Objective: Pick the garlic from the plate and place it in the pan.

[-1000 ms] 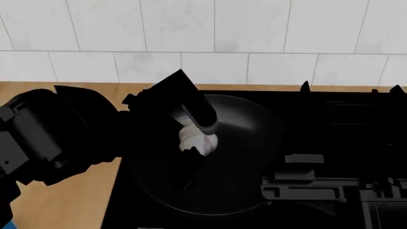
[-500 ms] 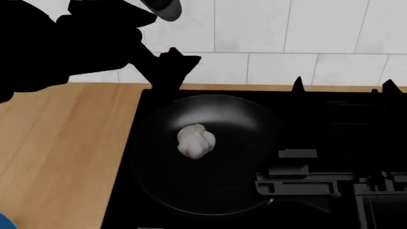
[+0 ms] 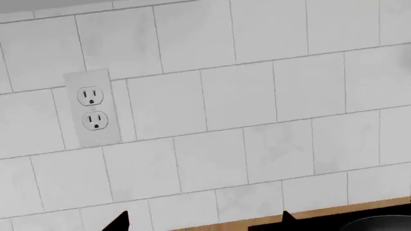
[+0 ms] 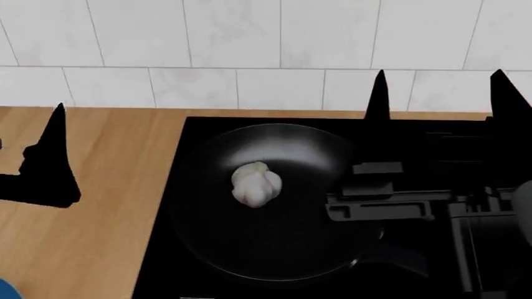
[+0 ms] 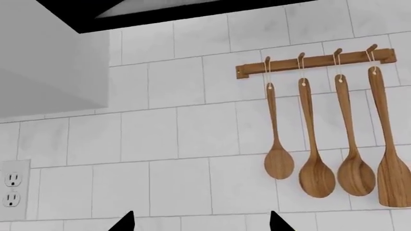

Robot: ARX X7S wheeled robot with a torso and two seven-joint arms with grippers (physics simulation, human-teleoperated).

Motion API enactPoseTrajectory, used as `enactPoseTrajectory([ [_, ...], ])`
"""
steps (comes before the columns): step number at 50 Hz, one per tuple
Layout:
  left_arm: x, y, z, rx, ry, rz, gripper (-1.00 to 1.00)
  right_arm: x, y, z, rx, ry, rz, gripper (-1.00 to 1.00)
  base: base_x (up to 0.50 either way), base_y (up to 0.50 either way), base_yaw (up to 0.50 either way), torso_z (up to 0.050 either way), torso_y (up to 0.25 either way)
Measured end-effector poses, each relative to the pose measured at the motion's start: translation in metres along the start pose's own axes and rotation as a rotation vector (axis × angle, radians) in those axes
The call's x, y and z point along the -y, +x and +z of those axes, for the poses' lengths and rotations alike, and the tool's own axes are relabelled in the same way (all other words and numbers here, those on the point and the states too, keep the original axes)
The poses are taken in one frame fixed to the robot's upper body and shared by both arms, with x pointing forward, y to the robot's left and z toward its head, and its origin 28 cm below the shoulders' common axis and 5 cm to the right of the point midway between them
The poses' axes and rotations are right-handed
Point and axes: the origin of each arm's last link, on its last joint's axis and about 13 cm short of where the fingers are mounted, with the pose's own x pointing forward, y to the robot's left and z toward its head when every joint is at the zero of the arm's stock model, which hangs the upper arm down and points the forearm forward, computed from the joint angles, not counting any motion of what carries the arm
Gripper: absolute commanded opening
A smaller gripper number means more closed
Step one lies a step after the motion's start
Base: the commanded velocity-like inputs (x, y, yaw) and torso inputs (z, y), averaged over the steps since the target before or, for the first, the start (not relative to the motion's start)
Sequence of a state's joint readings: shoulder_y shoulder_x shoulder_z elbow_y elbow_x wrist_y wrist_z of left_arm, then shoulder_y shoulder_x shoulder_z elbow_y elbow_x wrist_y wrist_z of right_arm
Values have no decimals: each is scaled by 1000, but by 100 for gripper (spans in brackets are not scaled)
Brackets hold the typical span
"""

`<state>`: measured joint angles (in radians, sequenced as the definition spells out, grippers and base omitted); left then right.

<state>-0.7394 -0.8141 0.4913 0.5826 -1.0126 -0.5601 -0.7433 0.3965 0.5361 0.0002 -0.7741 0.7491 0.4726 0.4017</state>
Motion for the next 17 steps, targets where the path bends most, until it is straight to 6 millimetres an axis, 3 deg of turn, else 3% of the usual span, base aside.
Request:
enactPoseTrajectory([
  [7,-2,-22,-14,24,-54,102,100,-1,1,-3,11,-11,-9,100,0,0,0,0,0],
  [17,-6,-36,-20,36,-94,167,100,-3,0,-6,19,-20,-22,100,0,0,0,0,0],
])
